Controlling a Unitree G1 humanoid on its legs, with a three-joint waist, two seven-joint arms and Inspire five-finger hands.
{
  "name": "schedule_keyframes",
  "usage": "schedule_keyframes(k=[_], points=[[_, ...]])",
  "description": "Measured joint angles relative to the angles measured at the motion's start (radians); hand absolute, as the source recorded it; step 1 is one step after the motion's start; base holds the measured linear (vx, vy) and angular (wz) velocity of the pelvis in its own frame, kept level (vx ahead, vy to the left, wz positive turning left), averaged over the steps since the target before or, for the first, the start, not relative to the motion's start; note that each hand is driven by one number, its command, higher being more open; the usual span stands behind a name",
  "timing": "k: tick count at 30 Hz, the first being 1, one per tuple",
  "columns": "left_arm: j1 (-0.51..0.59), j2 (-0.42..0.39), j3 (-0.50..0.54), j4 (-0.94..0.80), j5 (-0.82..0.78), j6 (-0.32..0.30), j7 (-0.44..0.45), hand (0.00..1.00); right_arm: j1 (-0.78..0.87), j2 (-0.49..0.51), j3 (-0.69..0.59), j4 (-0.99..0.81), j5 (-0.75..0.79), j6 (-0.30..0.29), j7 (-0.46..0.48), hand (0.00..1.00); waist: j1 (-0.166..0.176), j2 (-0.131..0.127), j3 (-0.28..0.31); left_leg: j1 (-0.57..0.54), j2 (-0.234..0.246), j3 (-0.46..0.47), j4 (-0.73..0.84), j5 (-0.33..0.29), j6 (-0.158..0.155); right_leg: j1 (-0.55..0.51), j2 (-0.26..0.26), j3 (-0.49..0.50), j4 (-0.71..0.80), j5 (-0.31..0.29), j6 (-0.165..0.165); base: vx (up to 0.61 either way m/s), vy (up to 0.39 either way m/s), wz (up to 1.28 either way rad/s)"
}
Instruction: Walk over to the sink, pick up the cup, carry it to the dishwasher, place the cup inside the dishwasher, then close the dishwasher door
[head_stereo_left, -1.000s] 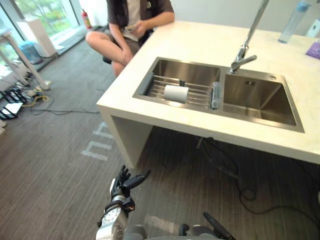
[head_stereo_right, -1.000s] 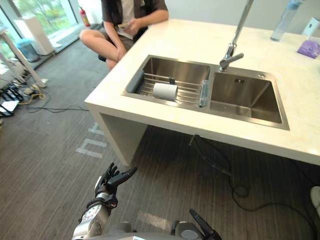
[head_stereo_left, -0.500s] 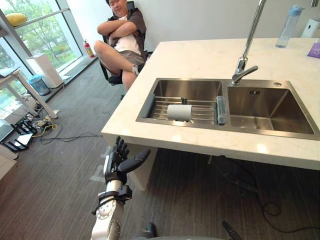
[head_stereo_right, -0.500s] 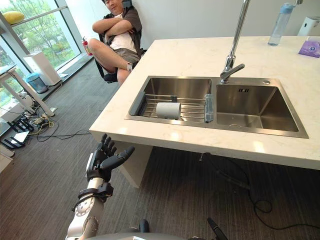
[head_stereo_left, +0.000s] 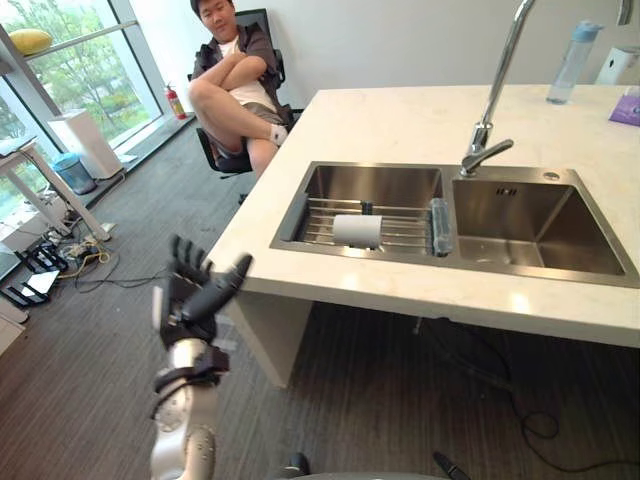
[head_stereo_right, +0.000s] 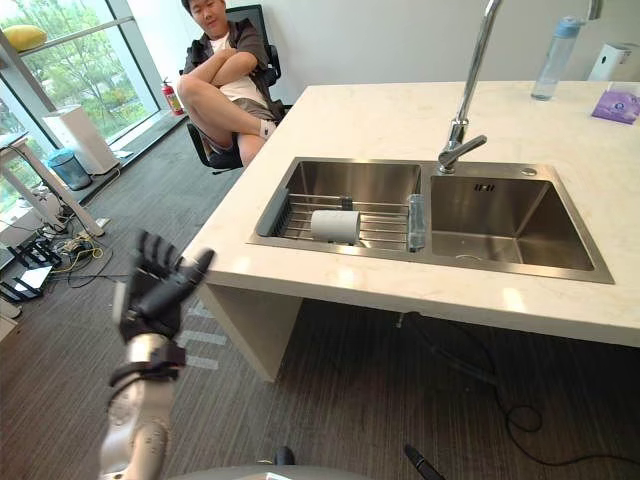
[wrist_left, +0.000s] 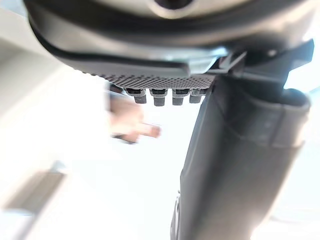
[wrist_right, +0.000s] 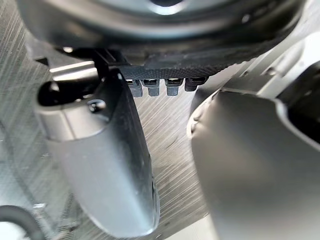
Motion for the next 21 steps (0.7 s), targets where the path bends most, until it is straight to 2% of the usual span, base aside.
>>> schedule_keyframes(k=[2, 4, 5, 7, 9, 10, 11, 12, 13, 14, 15, 16, 17, 19, 20, 21], points=[[-0.019, 0.008, 0.016, -0.074, -0.003, -0.007, -0.024, 1.0, -0.016, -0.004, -0.012, 0.019, -0.024, -0.002, -0.008, 1.0, 0.008, -0.008, -0.001, -0.001, -0.027, -0.01, 0.0, -0.008, 0.01, 0.006, -0.024, -0.014, 0.008, -0.004, 0.006, 0.1, 0.056, 0.3], [-0.03, 0.007, 0.003, -0.125, -0.041, -0.006, -0.085, 1.0, -0.038, 0.003, -0.022, 0.035, -0.061, -0.024, -0.014, 1.0, 0.01, -0.012, 0.002, -0.002, -0.051, -0.025, 0.0, -0.02, 0.019, 0.013, -0.044, -0.031, 0.019, -0.01, 0.012, 0.06, 0.083, 0.32], [-0.036, 0.006, -0.036, -0.151, -0.074, 0.012, -0.152, 1.0, -0.045, 0.017, -0.029, 0.033, -0.122, -0.078, -0.033, 1.0, 0.007, -0.018, 0.004, 0.0, -0.074, -0.043, 0.0, -0.036, 0.027, 0.016, -0.068, -0.049, 0.047, -0.027, 0.01, 0.03, 0.076, 0.35], [-0.039, 0.007, -0.103, -0.17, -0.08, 0.042, -0.216, 1.0, -0.056, 0.038, -0.035, 0.027, -0.179, -0.126, -0.069, 1.0, -0.001, -0.027, 0.007, 0.003, -0.104, -0.069, -0.005, -0.039, 0.031, 0.015, -0.097, -0.069, 0.079, -0.046, -0.008, 0.03, 0.09, 0.39], [-0.057, 0.004, -0.206, -0.166, -0.076, 0.086, -0.274, 1.0, -0.069, 0.046, -0.034, 0.016, -0.204, -0.147, -0.106, 1.0, -0.014, -0.029, 0.013, 0.008, -0.127, -0.094, -0.006, -0.045, 0.042, -0.019, -0.132, -0.072, 0.188, -0.053, -0.02, 0.04, 0.108, 0.24], [-0.077, 0.006, -0.265, -0.153, -0.058, 0.123, -0.292, 1.0, -0.079, 0.059, -0.031, -0.003, -0.202, -0.157, -0.13, 1.0, -0.032, -0.034, 0.017, 0.015, -0.132, -0.098, -0.009, -0.045, 0.046, -0.089, -0.165, -0.043, 0.338, -0.038, -0.043, 0.02, 0.103, 0.03], [-0.094, 0.013, -0.294, -0.139, -0.047, 0.152, -0.308, 1.0, -0.088, 0.078, -0.026, -0.031, -0.2, -0.173, -0.149, 1.0, -0.051, -0.048, 0.03, 0.029, -0.138, -0.099, -0.011, -0.05, 0.052, -0.16, -0.191, 0.0, 0.473, -0.006, -0.091, 0.04, 0.119, -0.06], [-0.103, 0.019, -0.301, -0.128, -0.044, 0.162, -0.312, 1.0, -0.094, 0.087, -0.023, -0.044, -0.199, -0.179, -0.155, 1.0, -0.06, -0.056, 0.041, 0.042, -0.14, -0.096, -0.014, -0.054, 0.058, -0.183, -0.2, 0.023, 0.528, 0.016, -0.113, 0.06, 0.119, -0.26], [-0.112, 0.034, -0.305, -0.108, -0.047, 0.177, -0.313, 1.0, -0.102, 0.096, -0.002, -0.058, -0.202, -0.19, -0.166, 1.0, -0.077, -0.064, 0.061, 0.068, -0.136, -0.092, -0.031, -0.065, 0.059, -0.219, -0.208, 0.054, 0.601, 0.072, -0.126, 0.06, 0.076, -0.45], [-0.114, 0.042, -0.314, -0.067, -0.071, 0.177, -0.313, 1.0, -0.096, 0.097, 0.019, -0.071, -0.207, -0.209, -0.173, 1.0, -0.084, -0.065, 0.063, 0.1, -0.142, -0.098, -0.067, -0.103, 0.031, -0.268, -0.209, 0.08, 0.64, 0.133, -0.144, 0.09, 0.071, -0.49], [-0.122, 0.046, -0.312, -0.05, -0.084, 0.176, -0.311, 1.0, -0.097, 0.103, 0.032, -0.073, -0.22, -0.222, -0.177, 1.0, -0.09, -0.075, 0.066, 0.084, -0.16, -0.103, -0.018, -0.134, 0.038, -0.295, -0.219, 0.107, 0.65, 0.117, -0.132, 0.21, 0.043, -0.73], [-0.153, 0.048, -0.305, -0.018, -0.119, 0.167, -0.298, 1.0, -0.103, 0.097, 0.048, -0.103, -0.242, -0.249, -0.175, 1.0, -0.087, -0.058, 0.109, 0.038, -0.122, -0.108, 0.153, -0.215, 0.085, -0.321, -0.186, 0.116, 0.619, 0.011, -0.101, 0.24, 0.027, -0.86], [-0.169, 0.054, -0.297, 0.045, -0.149, 0.164, -0.29, 1.0, -0.111, 0.097, 0.055, -0.097, -0.269, -0.251, -0.18, 1.0, -0.086, -0.063, 0.127, 0.038, -0.114, -0.083, 0.172, -0.23, 0.083, -0.319, -0.143, 0.121, 0.468, -0.049, -0.072, 0.21, -0.021, -0.77], [-0.202, 0.059, -0.309, 0.121, -0.159, 0.17, -0.273, 1.0, -0.097, 0.101, 0.047, -0.091, -0.277, -0.254, -0.18, 1.0, -0.105, -0.062, 0.128, 0.024, -0.097, -0.097, 0.177, -0.232, 0.082, -0.315, -0.088, 0.15, 0.297, -0.046, -0.065, 0.11, -0.066, 0.05], [-0.228, 0.058, -0.331, 0.193, -0.159, 0.192, -0.255, 1.0, -0.059, 0.114, 0.023, -0.063, -0.237, -0.252, -0.172, 1.0, -0.114, -0.066, 0.126, 0.026, -0.092, -0.125, 0.19, -0.241, 0.067, -0.295, -0.068, 0.19, 0.184, -0.012, -0.059, 0.13, -0.11, 0.5], [-0.226, 0.056, -0.334, 0.21, -0.16, 0.202, -0.25, 1.0, -0.045, 0.122, 0.004, -0.051, -0.2, -0.25, -0.168, 1.0, -0.116, -0.068, 0.125, 0.029, -0.088, -0.133, 0.204, -0.248, 0.054, -0.276, -0.065, 0.196, 0.151, 0.017, -0.059, 0.16, -0.176, 0.47]])
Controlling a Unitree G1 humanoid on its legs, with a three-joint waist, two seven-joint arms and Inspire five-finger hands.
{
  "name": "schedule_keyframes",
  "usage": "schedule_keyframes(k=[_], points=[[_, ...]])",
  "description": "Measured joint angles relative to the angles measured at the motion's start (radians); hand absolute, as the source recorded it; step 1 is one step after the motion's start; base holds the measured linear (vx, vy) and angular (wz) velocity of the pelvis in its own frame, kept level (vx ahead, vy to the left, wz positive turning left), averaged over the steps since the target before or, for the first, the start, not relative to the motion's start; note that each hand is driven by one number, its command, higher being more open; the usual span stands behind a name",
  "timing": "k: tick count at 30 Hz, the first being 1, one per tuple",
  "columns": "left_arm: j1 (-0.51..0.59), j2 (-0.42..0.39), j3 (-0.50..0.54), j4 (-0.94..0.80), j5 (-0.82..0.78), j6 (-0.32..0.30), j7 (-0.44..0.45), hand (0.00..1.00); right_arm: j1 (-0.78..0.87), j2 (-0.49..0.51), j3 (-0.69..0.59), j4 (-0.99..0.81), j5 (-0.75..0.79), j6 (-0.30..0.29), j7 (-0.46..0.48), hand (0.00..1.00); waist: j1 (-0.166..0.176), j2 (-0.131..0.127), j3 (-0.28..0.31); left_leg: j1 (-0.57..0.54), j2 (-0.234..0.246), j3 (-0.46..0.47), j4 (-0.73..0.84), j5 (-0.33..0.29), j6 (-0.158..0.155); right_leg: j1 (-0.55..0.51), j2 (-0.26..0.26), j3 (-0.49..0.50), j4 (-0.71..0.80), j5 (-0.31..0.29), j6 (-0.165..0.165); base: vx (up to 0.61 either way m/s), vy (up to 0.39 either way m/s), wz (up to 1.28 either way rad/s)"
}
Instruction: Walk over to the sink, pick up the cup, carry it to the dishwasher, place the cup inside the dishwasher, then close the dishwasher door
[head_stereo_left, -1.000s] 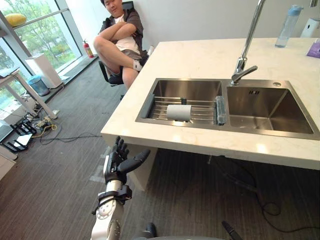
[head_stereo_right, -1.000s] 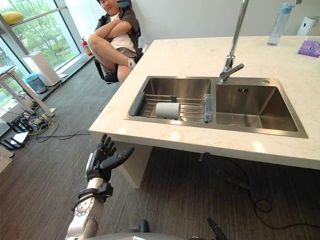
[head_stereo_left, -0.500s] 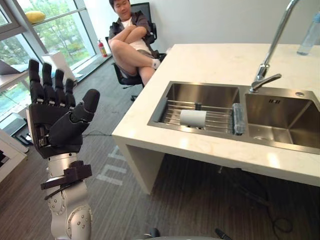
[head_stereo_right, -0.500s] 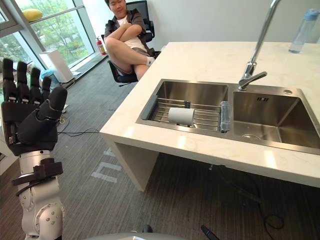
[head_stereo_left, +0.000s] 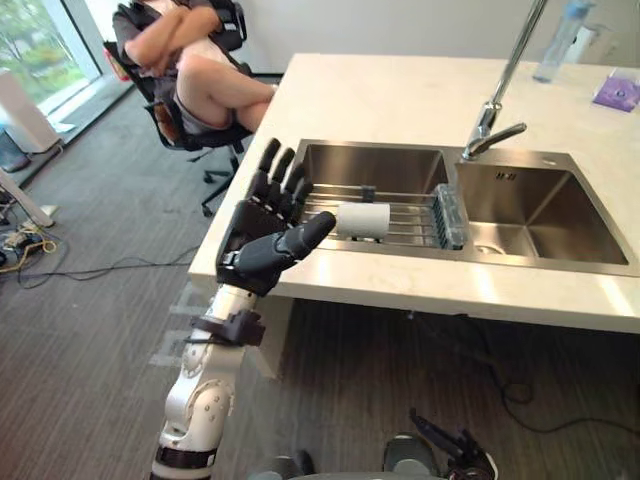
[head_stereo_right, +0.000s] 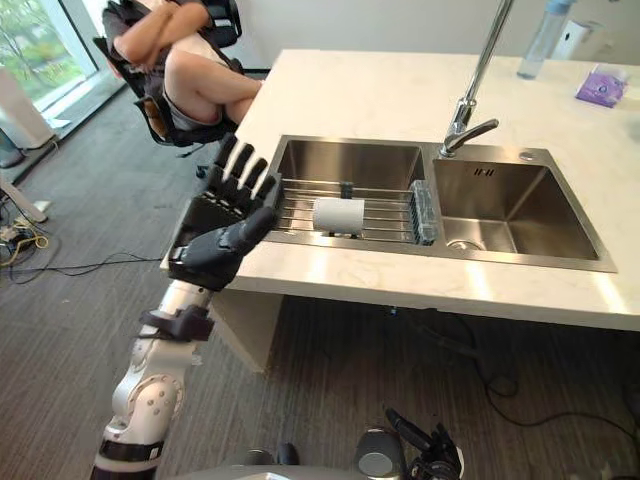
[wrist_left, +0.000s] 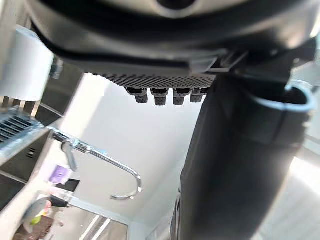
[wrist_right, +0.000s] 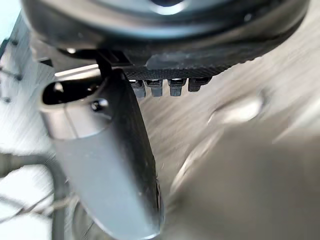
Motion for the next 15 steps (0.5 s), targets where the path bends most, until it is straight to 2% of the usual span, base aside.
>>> schedule_keyframes(k=[1, 2, 4, 6, 10, 15], points=[[0.01, -0.001, 0.0, 0.021, -0.002, 0.012, 0.005, 1.0, 0.017, 0.009, -0.018, 0.016, 0.054, 0.001, 0.007, 1.0, 0.001, -0.002, -0.001, 0.012, 0.007, -0.006, 0.022, -0.022, -0.012, 0.031, 0.001, -0.008, -0.02, 0.068, 0.012, 0.17, -0.242, 0.21], [0.042, -0.007, 0.001, 0.027, -0.016, 0.029, 0.015, 1.0, 0.026, 0.003, -0.027, 0.047, 0.126, 0.006, 0.034, 1.0, 0.004, 0.015, -0.005, 0.036, 0.031, -0.011, 0.032, -0.048, -0.035, 0.064, 0.019, -0.028, -0.024, 0.1, 0.048, 0.23, -0.304, 0.15], [0.059, -0.027, -0.012, 0.025, -0.02, 0.038, 0.013, 1.0, 0.035, -0.004, -0.046, 0.054, 0.137, 0.014, 0.06, 1.0, 0.015, 0.038, -0.021, 0.043, 0.064, -0.008, 0.016, -0.052, -0.054, 0.072, 0.053, -0.042, -0.039, 0.089, 0.033, 0.22, -0.244, 0.01], [0.056, -0.04, -0.024, 0.021, -0.037, 0.062, 0.013, 1.0, 0.019, -0.021, -0.078, 0.065, 0.138, 0.053, 0.117, 1.0, 0.02, 0.057, -0.035, 0.079, 0.101, -0.004, -0.042, -0.033, -0.085, 0.09, 0.09, -0.058, -0.054, 0.079, 0.017, 0.21, -0.192, -0.01], [0.056, -0.044, -0.058, 0.021, -0.037, 0.079, 0.022, 1.0, 0.009, -0.007, -0.114, 0.068, 0.147, 0.087, 0.172, 1.0, 0.021, 0.059, -0.043, 0.106, 0.127, -0.001, -0.068, -0.026, -0.096, 0.123, 0.115, -0.084, -0.071, 0.068, 0.004, 0.12, -0.108, 0.1], [0.056, -0.033, -0.066, 0.022, -0.017, 0.078, 0.066, 1.0, 0.005, -0.012, -0.139, 0.113, 0.153, 0.105, 0.193, 1.0, 0.029, 0.045, -0.045, 0.064, 0.119, -0.009, -0.023, -0.027, -0.096, 0.124, 0.107, -0.114, -0.074, 0.053, 0.007, 0.0, -0.023, 0.21]])
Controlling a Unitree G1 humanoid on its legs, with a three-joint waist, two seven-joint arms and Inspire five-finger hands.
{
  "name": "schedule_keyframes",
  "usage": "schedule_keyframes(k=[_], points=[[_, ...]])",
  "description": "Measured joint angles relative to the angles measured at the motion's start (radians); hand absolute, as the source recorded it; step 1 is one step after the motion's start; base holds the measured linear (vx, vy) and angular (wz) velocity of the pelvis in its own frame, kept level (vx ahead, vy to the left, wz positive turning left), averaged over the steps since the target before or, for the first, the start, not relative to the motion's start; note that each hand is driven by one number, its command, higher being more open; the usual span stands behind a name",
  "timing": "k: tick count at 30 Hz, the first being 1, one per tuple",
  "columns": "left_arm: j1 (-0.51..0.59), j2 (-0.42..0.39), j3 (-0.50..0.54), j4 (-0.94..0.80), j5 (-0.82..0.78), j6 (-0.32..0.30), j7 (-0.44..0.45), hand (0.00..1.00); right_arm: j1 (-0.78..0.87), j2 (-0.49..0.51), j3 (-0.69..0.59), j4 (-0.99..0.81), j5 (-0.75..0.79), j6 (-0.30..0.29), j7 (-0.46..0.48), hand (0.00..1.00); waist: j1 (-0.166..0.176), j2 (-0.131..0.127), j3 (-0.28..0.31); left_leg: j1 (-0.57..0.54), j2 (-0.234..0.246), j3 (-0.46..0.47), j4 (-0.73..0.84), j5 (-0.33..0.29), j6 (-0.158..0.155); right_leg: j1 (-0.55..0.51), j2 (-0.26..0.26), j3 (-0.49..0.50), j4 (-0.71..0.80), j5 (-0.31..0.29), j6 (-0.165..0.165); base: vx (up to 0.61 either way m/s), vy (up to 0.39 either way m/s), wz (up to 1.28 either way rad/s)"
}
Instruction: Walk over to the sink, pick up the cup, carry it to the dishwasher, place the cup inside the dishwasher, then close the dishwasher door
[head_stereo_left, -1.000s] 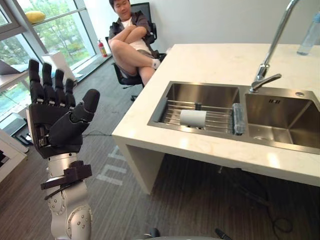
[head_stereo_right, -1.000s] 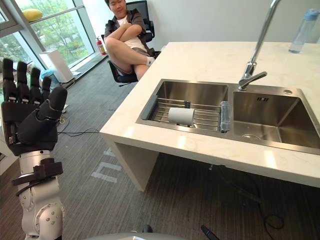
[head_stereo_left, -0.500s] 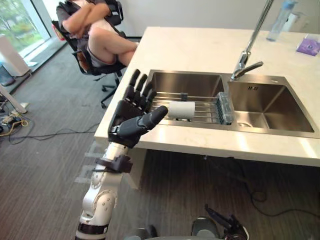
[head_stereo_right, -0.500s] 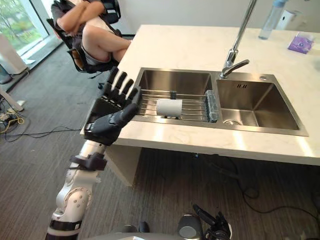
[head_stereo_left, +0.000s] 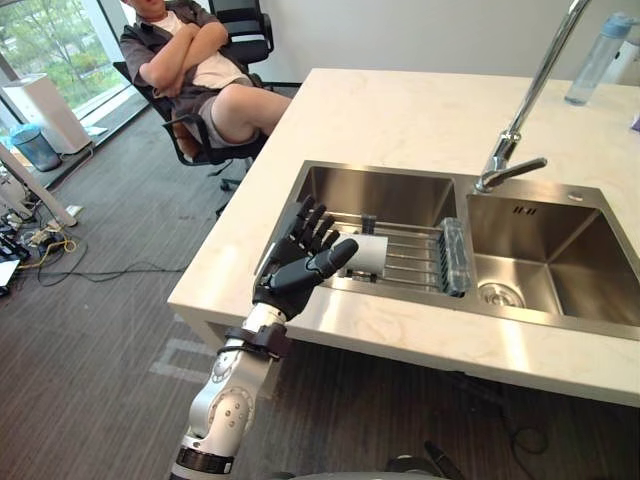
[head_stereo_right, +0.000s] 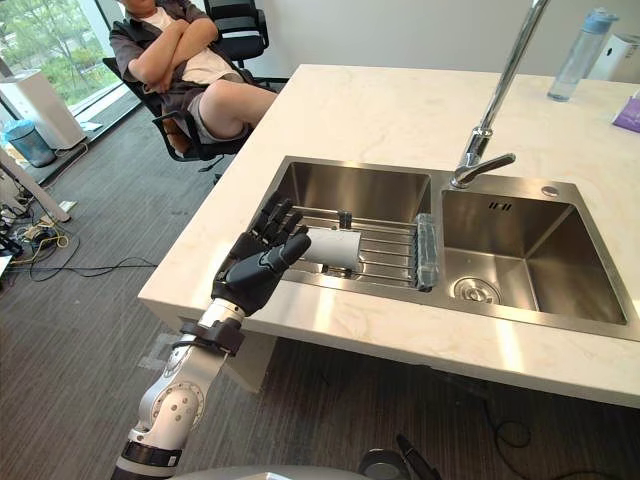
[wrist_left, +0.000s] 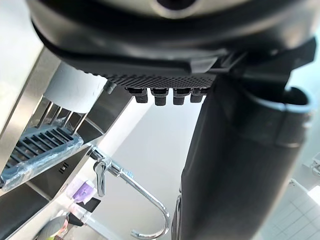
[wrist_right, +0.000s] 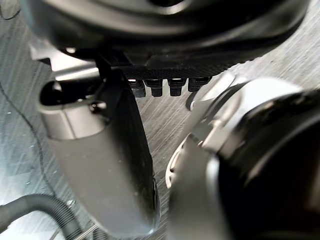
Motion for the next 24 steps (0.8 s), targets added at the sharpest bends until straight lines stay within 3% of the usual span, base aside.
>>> schedule_keyframes(k=[3, 6, 8, 10, 11, 13, 14, 17, 20, 24], points=[[0.007, 0.003, -0.001, 0.0, 0.029, -0.018, 0.024, 1.0, 0.004, -0.001, -0.016, 0.027, 0.014, 0.004, 0.002, 1.0, 0.005, -0.001, 0.0, -0.03, -0.004, -0.01, 0.052, -0.001, 0.0, -0.002, -0.014, -0.025, 0.027, -0.04, -0.004, -0.08, -0.02, 0.32], [0.031, 0.002, 0.005, -0.01, 0.056, -0.037, 0.044, 1.0, 0.002, -0.008, 0.002, 0.031, 0.039, 0.01, 0.004, 1.0, 0.013, 0.0, -0.001, -0.115, 0.012, 0.022, 0.235, -0.015, 0.011, -0.002, -0.017, -0.031, 0.045, -0.053, -0.015, -0.12, -0.025, 0.11], [0.068, -0.019, 0.024, -0.05, 0.061, -0.044, 0.057, 1.0, 0.002, -0.03, 0.019, 0.03, 0.037, 0.027, 0.011, 1.0, 0.017, 0.015, 0.009, -0.243, 0.058, 0.032, 0.527, 0.012, 0.052, 0.02, 0.015, -0.019, 0.048, -0.056, -0.028, -0.08, -0.051, -0.15], [0.084, -0.022, 0.028, -0.059, 0.06, -0.055, 0.056, 1.0, 0.011, -0.035, 0.018, 0.033, 0.034, 0.033, 0.016, 1.0, 0.017, 0.016, 0.014, -0.253, 0.067, 0.031, 0.576, 0.054, 0.074, 0.059, 0.023, -0.015, 0.022, -0.055, -0.032, -0.01, -0.019, -0.11], [0.082, -0.022, 0.028, -0.06, 0.061, -0.057, 0.052, 1.0, 0.01, -0.037, 0.016, 0.039, 0.029, 0.038, 0.02, 1.0, 0.016, 0.002, 0.018, -0.244, 0.058, 0.03, 0.557, 0.085, 0.071, 0.079, 0.018, -0.012, -0.014, -0.045, -0.041, 0.0, 0.0, 0.0], [0.082, -0.021, 0.027, -0.061, 0.066, -0.059, 0.032, 1.0, 0.008, -0.037, 0.016, 0.042, 0.028, 0.045, 0.022, 1.0, 0.017, 0.001, 0.02, -0.222, 0.035, 0.033, 0.493, 0.084, 0.066, 0.09, 0.009, 0.009, -0.054, -0.017, -0.046, -0.02, 0.0, -0.05], [0.082, -0.017, 0.025, -0.071, 0.083, -0.059, 0.016, 1.0, 0.009, -0.038, 0.015, 0.041, 0.028, 0.048, 0.023, 1.0, 0.019, 0.008, 0.02, -0.156, 0.019, 0.033, 0.313, 0.086, 0.05, 0.082, 0.006, 0.025, -0.074, 0.008, -0.041, -0.04, 0.023, -0.14], [0.071, -0.005, 0.01, -0.072, 0.092, -0.059, 0.016, 1.0, 0.003, -0.035, 0.015, 0.028, 0.03, 0.049, 0.022, 1.0, 0.013, 0.022, 0.011, -0.061, -0.004, 0.036, 0.084, 0.111, 0.016, 0.067, 0.006, 0.036, -0.116, 0.039, -0.03, -0.01, 0.047, -0.04], [0.056, -0.002, 0.001, -0.072, 0.092, -0.059, 0.018, 1.0, -0.007, -0.025, 0.016, 0.029, 0.051, 0.049, 0.013, 1.0, 0.012, 0.026, 0.008, -0.019, -0.02, 0.04, -0.083, 0.162, 0.008, 0.049, 0.005, 0.034, -0.166, 0.08, -0.021, 0.0, 0.056, 0.03], [0.045, -0.003, 0.013, -0.072, 0.047, -0.049, 0.016, 1.0, 0.0, -0.025, 0.016, 0.029, 0.046, 0.022, 0.001, 1.0, 0.014, 0.039, -0.002, 0.003, -0.028, 0.065, -0.167, 0.183, 0.008, 0.048, 0.005, 0.028, -0.213, 0.112, -0.011, -0.01, 0.054, 0.0]])
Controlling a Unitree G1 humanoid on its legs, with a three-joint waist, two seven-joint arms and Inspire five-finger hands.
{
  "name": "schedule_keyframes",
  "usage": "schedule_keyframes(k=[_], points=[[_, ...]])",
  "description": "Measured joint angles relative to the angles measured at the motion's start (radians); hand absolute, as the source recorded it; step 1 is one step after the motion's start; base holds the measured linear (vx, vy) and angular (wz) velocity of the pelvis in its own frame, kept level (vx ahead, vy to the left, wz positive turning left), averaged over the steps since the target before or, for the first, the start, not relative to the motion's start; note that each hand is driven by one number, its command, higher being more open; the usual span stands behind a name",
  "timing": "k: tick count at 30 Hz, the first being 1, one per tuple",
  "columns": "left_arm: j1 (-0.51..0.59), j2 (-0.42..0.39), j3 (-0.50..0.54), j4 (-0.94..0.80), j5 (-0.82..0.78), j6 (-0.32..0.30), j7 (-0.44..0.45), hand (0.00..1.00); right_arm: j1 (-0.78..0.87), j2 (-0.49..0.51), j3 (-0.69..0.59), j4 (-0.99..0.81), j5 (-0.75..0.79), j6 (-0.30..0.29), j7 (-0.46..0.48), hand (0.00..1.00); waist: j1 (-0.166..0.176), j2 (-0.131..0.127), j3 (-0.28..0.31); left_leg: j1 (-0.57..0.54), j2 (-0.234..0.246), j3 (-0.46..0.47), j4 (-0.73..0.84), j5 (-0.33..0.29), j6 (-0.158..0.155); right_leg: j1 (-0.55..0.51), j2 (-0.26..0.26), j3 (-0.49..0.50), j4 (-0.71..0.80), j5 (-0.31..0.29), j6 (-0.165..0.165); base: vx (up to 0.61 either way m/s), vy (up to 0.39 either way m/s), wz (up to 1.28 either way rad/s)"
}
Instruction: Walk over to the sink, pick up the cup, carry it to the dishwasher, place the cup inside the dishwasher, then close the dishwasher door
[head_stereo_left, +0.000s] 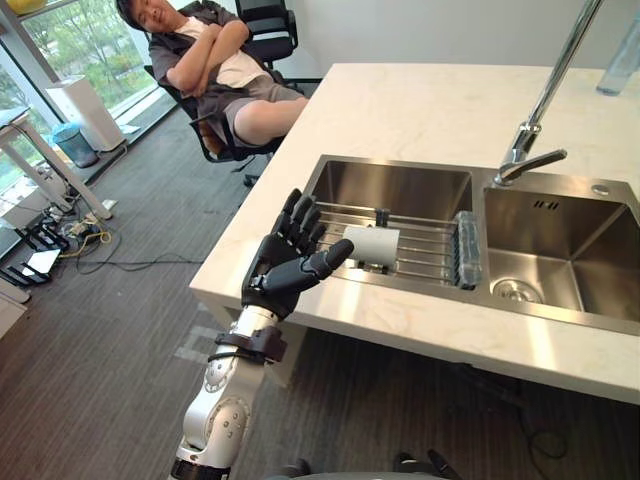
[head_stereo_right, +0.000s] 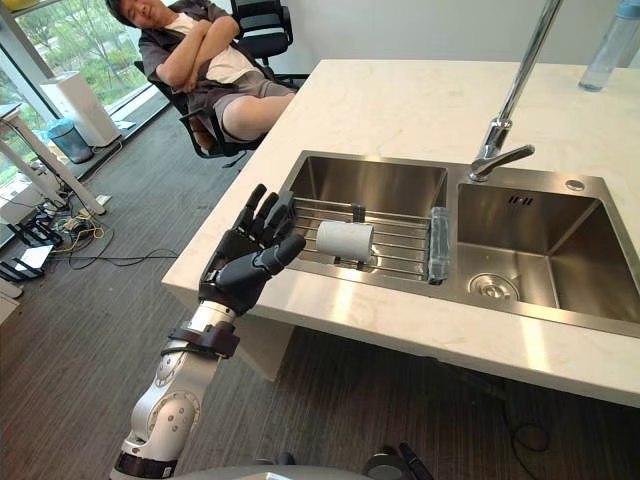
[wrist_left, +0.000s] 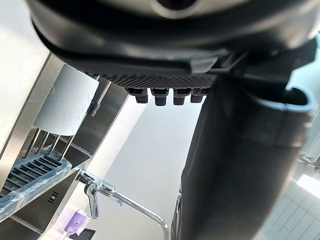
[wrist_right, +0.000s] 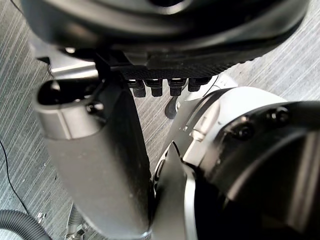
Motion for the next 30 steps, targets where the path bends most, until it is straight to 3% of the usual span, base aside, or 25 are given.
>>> schedule_keyframes(k=[8, 15, 24, 28, 30], points=[[-0.001, 0.015, -0.004, -0.001, 0.025, 0.021, -0.025, 1.0, 0.01, 0.006, 0.002, -0.013, 0.001, -0.01, -0.045, 1.0, 0.0, 0.0, -0.01, 0.007, 0.001, 0.021, -0.023, -0.022, 0.008, 0.04, 0.008, -0.026, -0.115, 0.083, 0.009, -0.04, 0.029, -0.06], [-0.039, 0.053, -0.02, 0.004, 0.164, 0.023, 0.016, 1.0, 0.009, -0.002, 0.029, -0.018, 0.0, -0.007, -0.045, 1.0, -0.007, -0.003, -0.033, 0.016, 0.021, 0.027, -0.02, -0.031, -0.005, 0.044, 0.033, -0.019, -0.115, 0.09, 0.012, 0.0, -0.015, -0.04], [-0.056, 0.102, 0.04, 0.079, 0.18, 0.018, 0.088, 1.0, 0.004, -0.009, 0.044, -0.034, -0.006, -0.007, -0.046, 1.0, -0.011, -0.011, -0.037, 0.036, 0.037, 0.05, -0.017, -0.04, -0.012, 0.05, 0.055, 0.002, -0.115, 0.094, 0.003, 0.01, -0.009, -0.08], [-0.071, 0.094, 0.04, 0.078, 0.183, 0.0, 0.089, 1.0, 0.006, -0.001, 0.032, -0.019, -0.008, -0.007, -0.051, 1.0, -0.009, -0.026, -0.038, 0.027, 0.034, 0.058, 0.037, -0.077, -0.003, 0.051, 0.043, 0.013, -0.089, 0.081, 0.004, 0.0, 0.034, -0.07], [-0.085, 0.077, 0.04, 0.075, 0.197, -0.003, 0.089, 1.0, 0.009, 0.005, 0.011, -0.008, -0.006, -0.007, -0.058, 1.0, -0.012, -0.04, -0.029, 0.023, 0.028, 0.055, 0.077, -0.115, 0.004, 0.003, 0.017, 0.019, 0.049, 0.007, 0.011, -0.02, 0.087, 0.01]])
